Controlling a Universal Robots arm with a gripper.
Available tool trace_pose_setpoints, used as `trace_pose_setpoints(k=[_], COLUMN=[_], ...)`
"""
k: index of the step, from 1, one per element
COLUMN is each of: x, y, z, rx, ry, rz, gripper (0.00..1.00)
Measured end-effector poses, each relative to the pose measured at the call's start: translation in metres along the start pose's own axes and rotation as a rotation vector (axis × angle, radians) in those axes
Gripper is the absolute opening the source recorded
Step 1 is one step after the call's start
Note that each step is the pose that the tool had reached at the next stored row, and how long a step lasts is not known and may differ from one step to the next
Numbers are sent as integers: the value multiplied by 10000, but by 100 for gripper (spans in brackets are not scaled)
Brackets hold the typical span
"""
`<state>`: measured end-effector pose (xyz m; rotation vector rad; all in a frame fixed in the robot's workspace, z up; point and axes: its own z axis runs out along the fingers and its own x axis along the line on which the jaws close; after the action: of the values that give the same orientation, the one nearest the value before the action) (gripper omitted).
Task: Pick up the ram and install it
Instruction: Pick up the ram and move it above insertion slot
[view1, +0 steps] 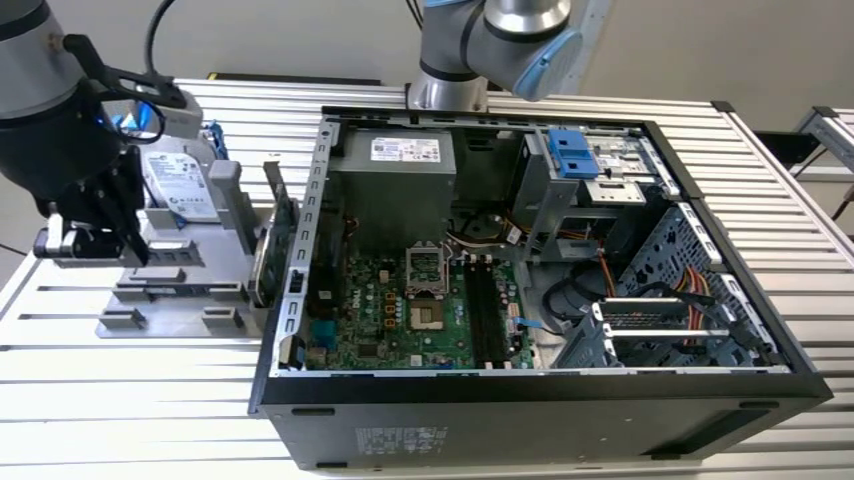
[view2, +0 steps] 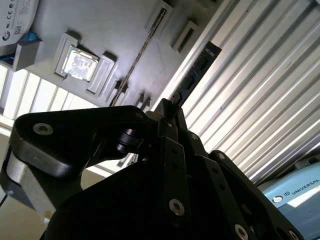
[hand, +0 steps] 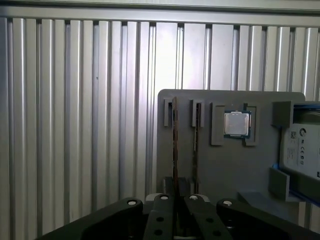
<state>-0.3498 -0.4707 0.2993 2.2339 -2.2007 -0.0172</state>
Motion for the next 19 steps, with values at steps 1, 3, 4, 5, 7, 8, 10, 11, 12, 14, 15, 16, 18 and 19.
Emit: trace_pose_setpoints(k=[1, 3, 4, 5, 7, 8, 10, 11, 12, 14, 15, 16, 18, 19], x=[0, 0, 0, 0, 0, 0, 0, 0, 0, 0, 0, -1, -1, -1], y=[0, 0, 1, 1, 1, 1, 1, 1, 1, 1, 1, 2, 2, 2], z=[-10, -28, -38, -47, -64, -71, -86, -95, -103, -121, -130, -139, -157, -166], rx=[-1, 0, -1, 0, 0, 0, 1, 0, 1, -1, -1, 0, 0, 0], ry=[1, 0, 0, 0, 0, 0, -1, 0, 0, 1, 1, 0, 0, 0], rz=[0, 0, 0, 0, 0, 0, 0, 0, 0, 0, 0, 0, 0, 0], gripper=[0, 0, 0, 0, 0, 0, 0, 0, 0, 0, 0, 0, 0, 0])
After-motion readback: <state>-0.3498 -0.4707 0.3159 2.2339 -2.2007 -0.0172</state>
